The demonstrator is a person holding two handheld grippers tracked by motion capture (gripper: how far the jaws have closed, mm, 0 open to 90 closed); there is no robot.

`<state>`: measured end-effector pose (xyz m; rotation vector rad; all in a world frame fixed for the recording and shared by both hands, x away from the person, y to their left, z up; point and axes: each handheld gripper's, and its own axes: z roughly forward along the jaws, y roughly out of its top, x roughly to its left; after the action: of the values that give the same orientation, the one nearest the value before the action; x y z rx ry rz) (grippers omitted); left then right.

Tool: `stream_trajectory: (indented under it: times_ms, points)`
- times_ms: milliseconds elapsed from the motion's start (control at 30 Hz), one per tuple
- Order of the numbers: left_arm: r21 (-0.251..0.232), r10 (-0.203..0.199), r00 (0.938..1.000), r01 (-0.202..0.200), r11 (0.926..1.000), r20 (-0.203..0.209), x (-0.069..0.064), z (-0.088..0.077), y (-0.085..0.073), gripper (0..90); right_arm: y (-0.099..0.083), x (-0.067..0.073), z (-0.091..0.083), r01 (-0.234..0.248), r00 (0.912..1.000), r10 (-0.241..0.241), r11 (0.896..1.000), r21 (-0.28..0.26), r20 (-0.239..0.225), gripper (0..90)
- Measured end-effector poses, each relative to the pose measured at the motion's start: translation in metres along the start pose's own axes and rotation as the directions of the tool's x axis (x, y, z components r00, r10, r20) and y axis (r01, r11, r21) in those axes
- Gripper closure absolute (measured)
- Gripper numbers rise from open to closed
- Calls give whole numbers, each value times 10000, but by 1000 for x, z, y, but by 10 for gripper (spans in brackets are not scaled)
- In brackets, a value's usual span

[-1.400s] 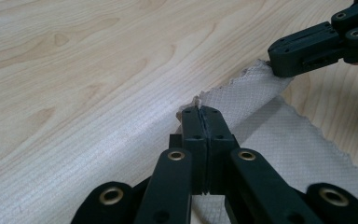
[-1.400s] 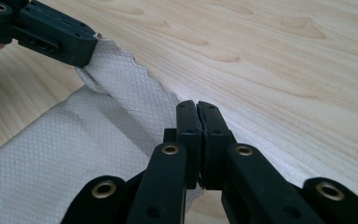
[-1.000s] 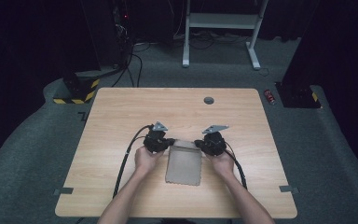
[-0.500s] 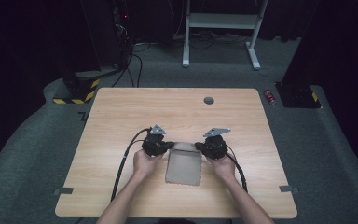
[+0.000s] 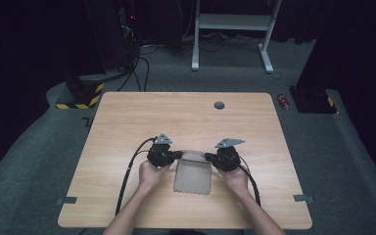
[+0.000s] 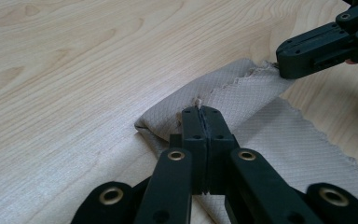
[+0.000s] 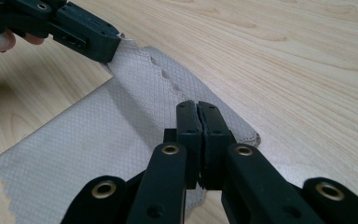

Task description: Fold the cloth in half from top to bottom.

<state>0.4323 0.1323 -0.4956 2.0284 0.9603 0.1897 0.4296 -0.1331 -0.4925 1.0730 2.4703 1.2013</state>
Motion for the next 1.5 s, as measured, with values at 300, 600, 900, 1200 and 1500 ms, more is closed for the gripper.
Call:
stream_trajectory:
  times_ms: [300, 600, 900, 1200, 1500]
  points:
    - [66, 376, 9991, -378, 9993, 192, -13, -10, -7, 893, -12, 10, -11, 270, 9994, -272, 9996, -92, -202, 884]
    - [475, 1008, 9948, -1013, 9937, 134, -21, -13, -10, 893, -22, 23, -15, 543, 9980, -542, 9985, 12, -340, 884]
    - [463, 1065, 9938, -1079, 9931, 320, -29, -18, -17, 893, -30, 28, -22, 589, 9968, -591, 9982, -59, -531, 884]
    - [419, 955, 9948, -970, 9944, 363, -31, -24, -29, 893, -35, 36, -22, 693, 9951, -701, 9975, -128, -692, 884]
    - [411, 963, 9941, -983, 9943, 492, -33, -24, -37, 893, -42, 40, -24, 711, 9950, -714, 9974, -69, -700, 883]
